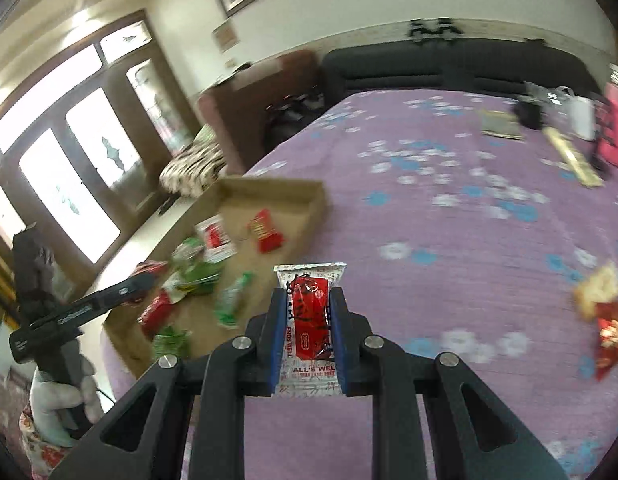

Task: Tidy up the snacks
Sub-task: 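Carry both packets over the box and open both grippers to drop them, then grasp the clear biscuit pack with the left gripper while the right grasps the red foil bag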

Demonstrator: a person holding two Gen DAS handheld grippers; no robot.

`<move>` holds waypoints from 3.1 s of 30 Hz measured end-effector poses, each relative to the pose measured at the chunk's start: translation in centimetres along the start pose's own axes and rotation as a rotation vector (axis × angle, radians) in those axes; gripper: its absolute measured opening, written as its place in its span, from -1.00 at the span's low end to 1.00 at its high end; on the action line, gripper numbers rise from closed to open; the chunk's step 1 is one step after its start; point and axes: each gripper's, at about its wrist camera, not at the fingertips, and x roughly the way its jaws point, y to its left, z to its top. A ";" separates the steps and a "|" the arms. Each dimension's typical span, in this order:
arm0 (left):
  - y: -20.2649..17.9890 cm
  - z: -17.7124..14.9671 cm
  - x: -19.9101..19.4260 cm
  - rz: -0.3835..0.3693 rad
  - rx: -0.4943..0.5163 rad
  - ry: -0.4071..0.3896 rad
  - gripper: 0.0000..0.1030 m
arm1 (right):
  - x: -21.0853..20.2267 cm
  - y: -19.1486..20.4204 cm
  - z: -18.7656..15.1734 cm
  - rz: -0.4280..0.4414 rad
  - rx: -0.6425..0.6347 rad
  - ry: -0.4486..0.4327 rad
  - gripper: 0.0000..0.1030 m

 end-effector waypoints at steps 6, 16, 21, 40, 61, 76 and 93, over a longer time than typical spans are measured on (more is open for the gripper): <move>0.4 -0.5 1.1 -0.015 0.002 0.040 -0.19 | 4.8 4.9 0.8 0.013 -0.085 0.083 -0.60; 0.9 -0.7 -1.1 -0.044 -0.017 0.000 0.06 | 11.0 7.3 3.0 -0.062 -0.130 0.168 -0.58; 1.2 -0.4 -2.7 -0.060 -0.042 -0.036 0.17 | 11.2 6.4 3.9 -0.061 -0.068 0.145 -0.47; -12.9 -0.8 -3.4 -0.266 0.045 -0.029 0.93 | -3.8 -4.2 -0.1 -0.203 0.128 -0.057 -0.30; -22.5 -8.7 6.7 -0.183 0.260 0.233 0.96 | -13.0 -25.8 -5.0 -0.318 0.473 -0.115 -0.31; -24.6 -10.9 9.8 -0.086 0.325 0.339 0.98 | -7.2 -24.4 -5.7 -0.312 0.291 0.032 -0.44; -39.9 -8.3 18.3 -0.213 0.756 0.332 0.66 | -13.9 -31.7 -8.1 -0.129 0.580 -0.204 -0.44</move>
